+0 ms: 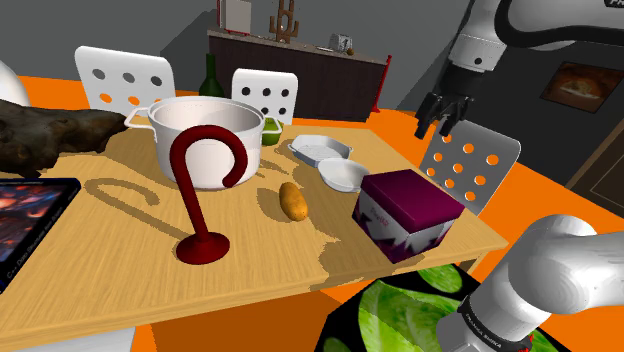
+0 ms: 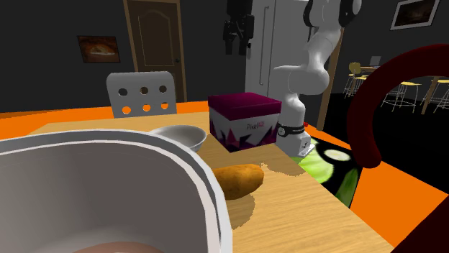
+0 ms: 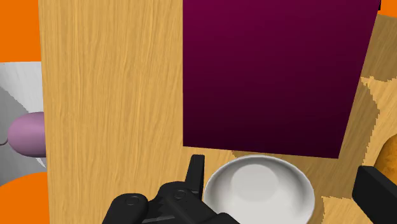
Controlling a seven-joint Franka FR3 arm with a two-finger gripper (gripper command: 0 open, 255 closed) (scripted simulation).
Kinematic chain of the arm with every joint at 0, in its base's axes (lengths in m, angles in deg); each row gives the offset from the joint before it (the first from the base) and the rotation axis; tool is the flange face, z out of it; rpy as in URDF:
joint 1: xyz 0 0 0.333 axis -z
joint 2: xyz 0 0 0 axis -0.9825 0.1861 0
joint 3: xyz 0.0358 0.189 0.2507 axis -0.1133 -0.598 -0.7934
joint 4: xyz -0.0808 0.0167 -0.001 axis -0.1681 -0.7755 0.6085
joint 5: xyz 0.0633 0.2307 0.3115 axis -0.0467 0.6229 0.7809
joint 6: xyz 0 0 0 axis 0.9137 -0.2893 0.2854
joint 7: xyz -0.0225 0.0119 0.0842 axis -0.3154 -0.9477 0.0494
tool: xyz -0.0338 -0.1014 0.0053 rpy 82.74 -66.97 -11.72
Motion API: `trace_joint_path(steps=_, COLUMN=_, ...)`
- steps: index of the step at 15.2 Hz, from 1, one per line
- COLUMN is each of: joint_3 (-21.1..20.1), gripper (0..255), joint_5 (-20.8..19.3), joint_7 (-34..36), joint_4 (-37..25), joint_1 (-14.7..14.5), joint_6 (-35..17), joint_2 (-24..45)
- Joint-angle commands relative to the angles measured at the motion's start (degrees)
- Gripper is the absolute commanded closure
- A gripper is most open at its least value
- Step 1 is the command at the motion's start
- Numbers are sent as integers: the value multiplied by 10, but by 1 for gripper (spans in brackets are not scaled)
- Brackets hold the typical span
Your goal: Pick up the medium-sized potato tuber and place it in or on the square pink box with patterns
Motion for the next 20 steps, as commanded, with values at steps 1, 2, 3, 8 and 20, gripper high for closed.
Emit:
trace_joint_path(steps=1, joint_3=0, gripper=0, joint_5=0, joint_7=0, joint_4=0, joint_1=0, joint_6=0, joint_2=0)
trace_joint_path(steps=2, joint_3=-9, gripper=0, joint_5=6, joint_7=13, joint_4=5, joint_1=-2, joint_6=-14, joint_2=10)
trace_joint_path(steps=3, joint_3=-19, gripper=0, joint_5=11, joint_7=26, joint_4=9, joint_1=-5, joint_6=-28, joint_2=22)
trace_joint_path(steps=8, joint_3=-64, gripper=0, joint_5=35, joint_7=89, joint_4=19, joint_1=-16, joint_6=-99, joint_2=90)
trace_joint_path(steps=20, joint_3=-165, gripper=0, joint_5=41, joint_7=243, joint_4=-44, joint_1=-25, joint_6=-249, joint_2=317)
